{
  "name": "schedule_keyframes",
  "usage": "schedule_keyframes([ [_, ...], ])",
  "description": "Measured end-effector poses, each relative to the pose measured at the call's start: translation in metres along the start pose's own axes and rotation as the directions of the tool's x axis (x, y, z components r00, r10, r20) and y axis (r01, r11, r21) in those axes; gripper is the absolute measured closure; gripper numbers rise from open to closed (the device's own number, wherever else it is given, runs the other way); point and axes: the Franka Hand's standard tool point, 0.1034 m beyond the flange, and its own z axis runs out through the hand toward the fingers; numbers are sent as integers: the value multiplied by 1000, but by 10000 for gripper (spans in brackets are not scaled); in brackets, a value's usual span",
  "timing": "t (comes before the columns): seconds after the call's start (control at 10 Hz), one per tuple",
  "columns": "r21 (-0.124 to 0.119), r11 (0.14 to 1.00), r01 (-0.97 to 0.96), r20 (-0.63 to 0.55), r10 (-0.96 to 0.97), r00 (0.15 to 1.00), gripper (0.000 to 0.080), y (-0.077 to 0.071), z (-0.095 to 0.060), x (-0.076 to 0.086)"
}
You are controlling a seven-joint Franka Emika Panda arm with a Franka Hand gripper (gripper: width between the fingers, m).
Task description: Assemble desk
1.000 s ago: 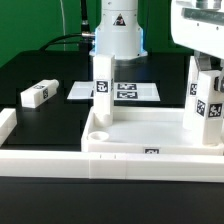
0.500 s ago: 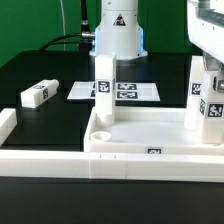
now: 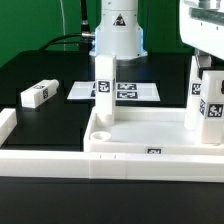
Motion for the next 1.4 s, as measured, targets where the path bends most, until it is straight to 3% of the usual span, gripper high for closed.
schedule_keyframes([
  [0.4,-2,964,267,0,-267,964,150,0,0,1],
  [0.5,-13,929,371,-5,-371,929,150,0,-1,1],
  [0.9,-22,733,680,-10,-681,732,150,-1,-1,0],
  [1.4,-44,453,890,-6,-891,454,150,0,-1,1],
])
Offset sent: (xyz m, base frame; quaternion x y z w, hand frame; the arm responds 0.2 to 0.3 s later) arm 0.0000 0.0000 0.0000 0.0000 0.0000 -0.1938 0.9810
